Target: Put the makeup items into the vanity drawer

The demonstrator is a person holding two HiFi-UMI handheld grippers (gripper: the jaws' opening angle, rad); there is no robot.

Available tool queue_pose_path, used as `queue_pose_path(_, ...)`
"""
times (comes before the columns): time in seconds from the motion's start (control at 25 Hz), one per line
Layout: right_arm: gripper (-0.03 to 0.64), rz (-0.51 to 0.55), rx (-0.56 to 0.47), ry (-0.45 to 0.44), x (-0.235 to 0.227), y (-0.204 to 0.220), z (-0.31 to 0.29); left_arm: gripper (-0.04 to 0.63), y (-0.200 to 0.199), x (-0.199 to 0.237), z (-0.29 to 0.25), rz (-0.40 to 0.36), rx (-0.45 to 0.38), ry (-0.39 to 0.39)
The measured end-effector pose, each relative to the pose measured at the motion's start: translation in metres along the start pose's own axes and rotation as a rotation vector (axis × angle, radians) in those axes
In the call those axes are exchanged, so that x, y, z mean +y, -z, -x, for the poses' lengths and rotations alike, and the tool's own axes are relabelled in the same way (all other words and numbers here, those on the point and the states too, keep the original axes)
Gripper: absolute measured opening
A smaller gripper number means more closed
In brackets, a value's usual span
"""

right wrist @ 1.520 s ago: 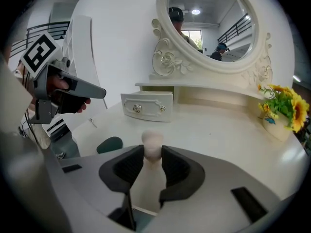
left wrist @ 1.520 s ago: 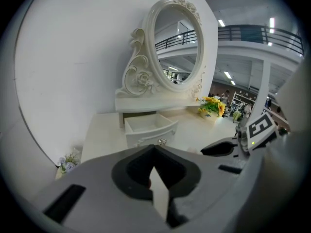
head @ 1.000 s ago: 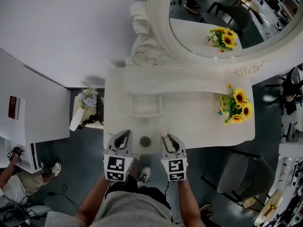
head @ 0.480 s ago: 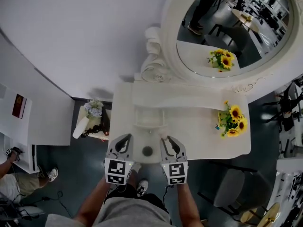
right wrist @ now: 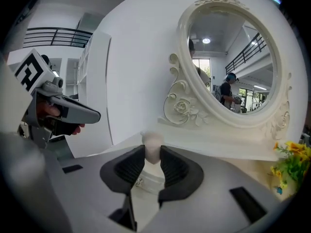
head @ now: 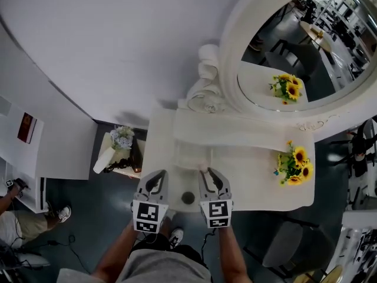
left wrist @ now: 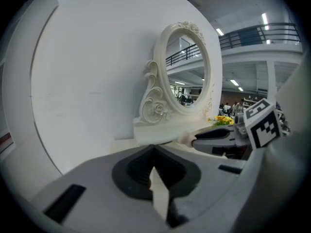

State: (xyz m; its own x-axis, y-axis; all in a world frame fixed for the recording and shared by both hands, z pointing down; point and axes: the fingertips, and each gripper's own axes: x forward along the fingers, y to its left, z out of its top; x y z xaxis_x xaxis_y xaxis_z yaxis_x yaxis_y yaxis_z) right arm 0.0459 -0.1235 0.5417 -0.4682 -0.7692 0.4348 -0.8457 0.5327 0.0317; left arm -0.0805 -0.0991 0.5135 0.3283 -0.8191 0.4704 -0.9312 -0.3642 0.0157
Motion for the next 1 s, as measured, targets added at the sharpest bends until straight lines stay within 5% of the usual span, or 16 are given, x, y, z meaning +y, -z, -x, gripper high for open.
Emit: queue_pose_path(1.0, 0.137, -0.073, 0.108, 0.006, -0.013, 0.038, -0.052, 0.000, 0.027, 0.015, -0.039, 0.030, 0.096, 0.025)
